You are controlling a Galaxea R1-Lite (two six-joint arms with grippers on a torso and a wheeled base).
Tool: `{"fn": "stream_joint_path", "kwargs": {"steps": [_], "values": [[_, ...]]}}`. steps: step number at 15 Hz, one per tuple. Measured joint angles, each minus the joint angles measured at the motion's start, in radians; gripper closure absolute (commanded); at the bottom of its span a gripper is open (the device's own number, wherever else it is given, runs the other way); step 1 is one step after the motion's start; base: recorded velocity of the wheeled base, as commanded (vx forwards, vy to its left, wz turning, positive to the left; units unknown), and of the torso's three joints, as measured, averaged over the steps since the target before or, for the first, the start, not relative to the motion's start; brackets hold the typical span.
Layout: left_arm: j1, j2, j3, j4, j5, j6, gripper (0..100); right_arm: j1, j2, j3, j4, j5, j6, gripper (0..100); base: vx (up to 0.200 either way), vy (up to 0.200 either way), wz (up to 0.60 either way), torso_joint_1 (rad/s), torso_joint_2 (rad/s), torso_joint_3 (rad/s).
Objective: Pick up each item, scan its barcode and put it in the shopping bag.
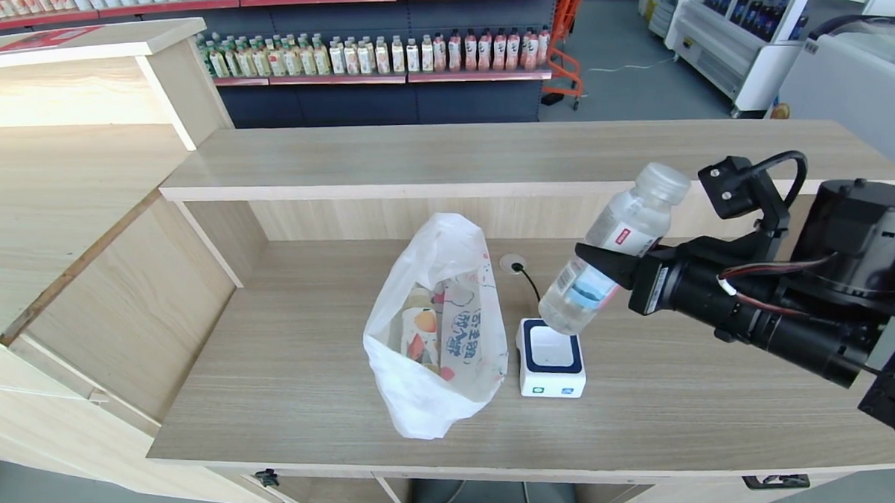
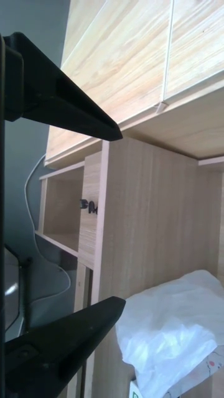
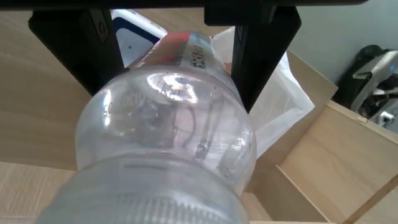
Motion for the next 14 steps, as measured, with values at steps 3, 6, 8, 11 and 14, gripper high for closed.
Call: {"fn": "stream_joint_path", "kwargs": {"steps": [3,6,8,11,14], "values": [[0.001,0.0,0.0,0.0,0.0,-0.001,0,0.007,0.055,-0.003,-0.071,0.004,0.0,100,0.0,0.2,0.0,-0.006,0.0,0.002],[0.0,0.0,0.0,0.0,0.001,0.001,0,0.007,0.087,-0.004,-0.078,0.043,0.0,100,0.0,0.133,0.0,0.013,0.0,-0.002],[0.0,0.0,0.0,0.0,0.001,0.0,0,0.004,0.095,-0.005,-0.092,0.042,0.001,100,0.0,0.0,0.0,0.0,0.0,0.0],[0.001,0.0,0.0,0.0,0.001,0.0,0,0.005,0.116,-0.003,-0.095,0.039,0.006,100,0.0,0.0,0.0,0.0,0.0,0.0],[0.0,0.0,0.0,0.0,0.001,0.0,0,0.006,0.162,-0.016,-0.141,0.042,0.015,100,0.0,0.0,0.0,0.0,0.0,0.0]]}}
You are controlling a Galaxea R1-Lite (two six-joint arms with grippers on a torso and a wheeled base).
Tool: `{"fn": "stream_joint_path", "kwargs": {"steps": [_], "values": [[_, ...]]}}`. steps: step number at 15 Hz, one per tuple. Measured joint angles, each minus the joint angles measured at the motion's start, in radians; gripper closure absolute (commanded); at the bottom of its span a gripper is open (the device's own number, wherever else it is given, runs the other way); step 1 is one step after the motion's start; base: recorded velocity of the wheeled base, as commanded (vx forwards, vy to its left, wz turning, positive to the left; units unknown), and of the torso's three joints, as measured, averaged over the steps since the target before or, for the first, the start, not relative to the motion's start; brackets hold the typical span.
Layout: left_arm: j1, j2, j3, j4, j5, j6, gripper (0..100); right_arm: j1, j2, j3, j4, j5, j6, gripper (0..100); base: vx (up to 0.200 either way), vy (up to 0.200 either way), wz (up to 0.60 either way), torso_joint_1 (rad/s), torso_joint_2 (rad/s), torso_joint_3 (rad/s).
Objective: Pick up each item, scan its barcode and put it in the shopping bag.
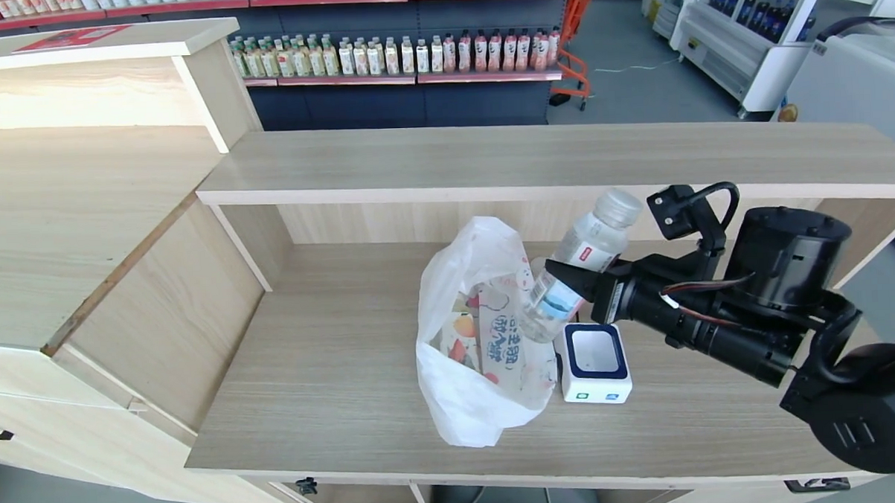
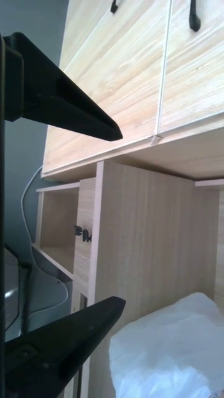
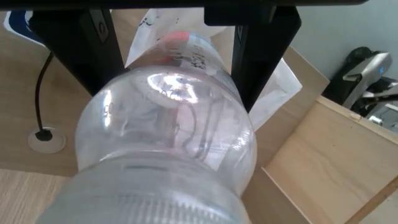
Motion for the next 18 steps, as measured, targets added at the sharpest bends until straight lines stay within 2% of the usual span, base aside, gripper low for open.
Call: {"fn": "stream_joint_path", "kwargs": {"steps": [3,8,18], "values": [[0.001,0.0,0.0,0.0,0.0,0.0,0,0.001,0.099,-0.044,-0.058,0.021,-0.002,100,0.0,0.0,0.0,0.0,0.0,0.0],[0.0,0.0,0.0,0.0,-0.001,0.0,0,0.011,0.27,-0.134,-0.068,0.028,-0.005,100,0.0,0.0,0.0,0.0,0.0,0.0],[0.0,0.0,0.0,0.0,0.0,0.0,0,0.003,0.51,-0.284,-0.104,0.024,-0.151,100,0.0,0.0,0.0,0.0,0.0,0.0]]}}
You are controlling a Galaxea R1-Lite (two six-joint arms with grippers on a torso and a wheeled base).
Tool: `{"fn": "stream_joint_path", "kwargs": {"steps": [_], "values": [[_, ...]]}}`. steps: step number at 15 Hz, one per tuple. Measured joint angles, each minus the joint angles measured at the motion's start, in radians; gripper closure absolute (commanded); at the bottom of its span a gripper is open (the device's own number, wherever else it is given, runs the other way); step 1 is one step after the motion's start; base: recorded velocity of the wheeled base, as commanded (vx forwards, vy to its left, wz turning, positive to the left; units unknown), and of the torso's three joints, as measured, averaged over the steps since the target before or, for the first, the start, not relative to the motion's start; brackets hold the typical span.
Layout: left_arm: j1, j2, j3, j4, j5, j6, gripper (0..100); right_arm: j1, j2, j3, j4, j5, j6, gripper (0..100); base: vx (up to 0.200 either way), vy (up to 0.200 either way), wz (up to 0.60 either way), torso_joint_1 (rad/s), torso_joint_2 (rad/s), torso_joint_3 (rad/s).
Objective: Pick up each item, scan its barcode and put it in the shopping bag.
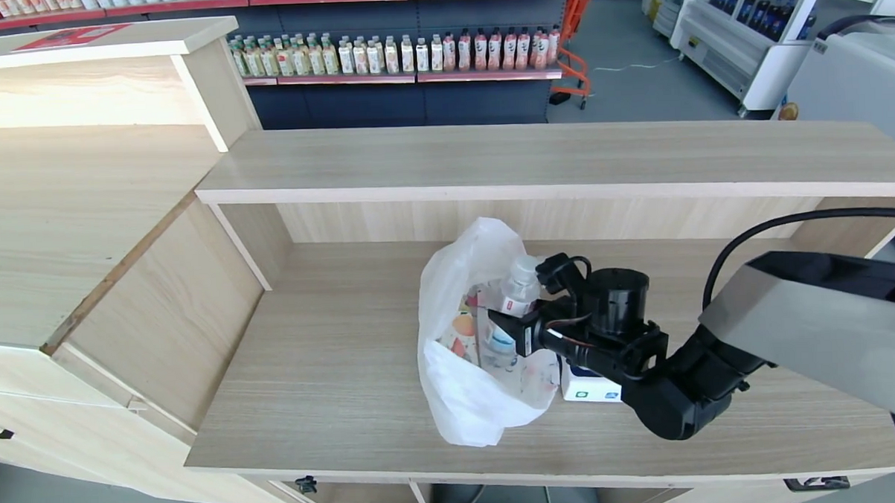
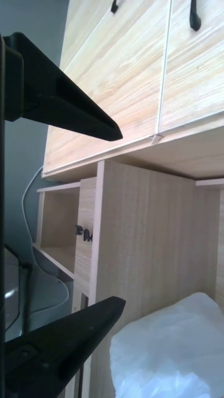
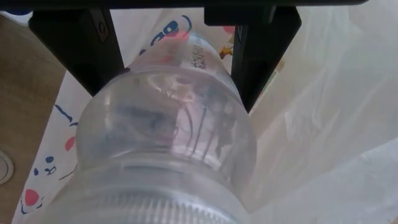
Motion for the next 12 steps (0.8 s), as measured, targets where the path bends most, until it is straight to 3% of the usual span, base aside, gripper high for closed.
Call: {"fn": "stream_joint_path", "kwargs": {"steps": [6,7,12], "values": [[0.0,0.0,0.0,0.0,0.0,0.0,0,-0.008,0.05,-0.049,0.0,-0.001,-0.027,100,0.0,0.0,0.0,0.0,0.0,0.0],[0.0,0.0,0.0,0.0,0.0,0.0,0,-0.008,0.056,-0.062,0.001,0.0,-0.027,0,0.0,0.0,0.0,0.0,0.0,0.0],[0.0,0.0,0.0,0.0,0.0,0.0,0,-0.007,0.076,-0.102,0.0,0.006,-0.025,0,0.0,0.0,0.0,0.0,0.0,0.0]]}}
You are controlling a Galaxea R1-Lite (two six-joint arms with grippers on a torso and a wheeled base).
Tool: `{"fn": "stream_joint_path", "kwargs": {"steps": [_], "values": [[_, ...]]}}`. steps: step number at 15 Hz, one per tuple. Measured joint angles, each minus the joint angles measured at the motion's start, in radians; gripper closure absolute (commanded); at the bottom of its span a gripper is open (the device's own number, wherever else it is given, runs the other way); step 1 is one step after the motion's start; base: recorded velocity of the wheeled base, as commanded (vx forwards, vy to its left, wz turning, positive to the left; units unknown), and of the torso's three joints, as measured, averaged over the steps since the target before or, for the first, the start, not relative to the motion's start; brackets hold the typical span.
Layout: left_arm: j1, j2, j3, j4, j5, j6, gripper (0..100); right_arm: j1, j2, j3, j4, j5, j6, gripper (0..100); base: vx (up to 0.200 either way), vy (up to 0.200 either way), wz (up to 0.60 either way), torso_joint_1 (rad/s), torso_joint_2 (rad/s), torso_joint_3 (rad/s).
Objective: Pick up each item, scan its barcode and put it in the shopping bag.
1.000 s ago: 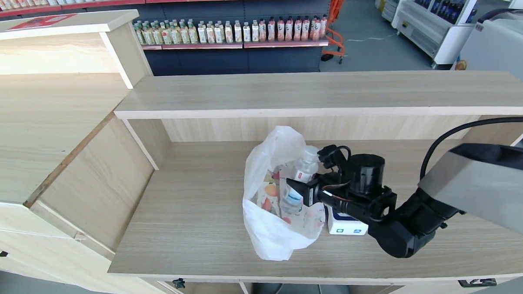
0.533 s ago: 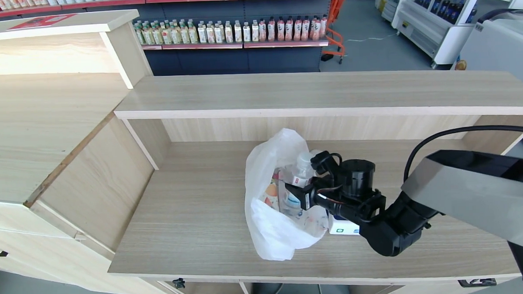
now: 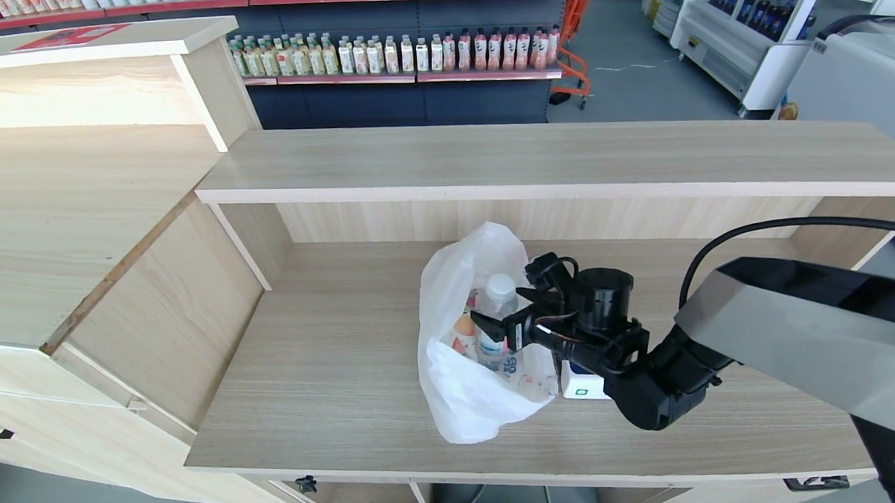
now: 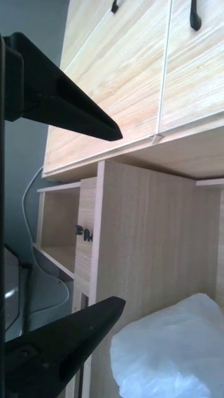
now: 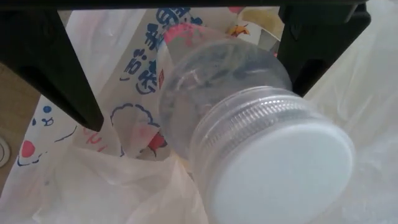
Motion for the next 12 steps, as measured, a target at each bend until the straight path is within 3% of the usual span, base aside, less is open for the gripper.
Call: {"fn": "stream_joint_path", "kwargs": {"steps": [5,9,12], "values": [[0.0,0.0,0.0,0.0,0.0,0.0,0,0.001,-0.007,-0.01,0.004,0.001,0.034,0,0.0,0.0,0.0,0.0,0.0,0.0],[0.0,0.0,0.0,0.0,0.0,0.0,0,0.002,-0.099,0.019,0.036,0.0,0.203,0,0.0,0.0,0.0,0.0,0.0,0.0],[0.0,0.0,0.0,0.0,0.0,0.0,0,-0.011,-0.265,0.115,0.112,-0.006,0.263,0,0.0,0.0,0.0,0.0,0.0,0.0]]}}
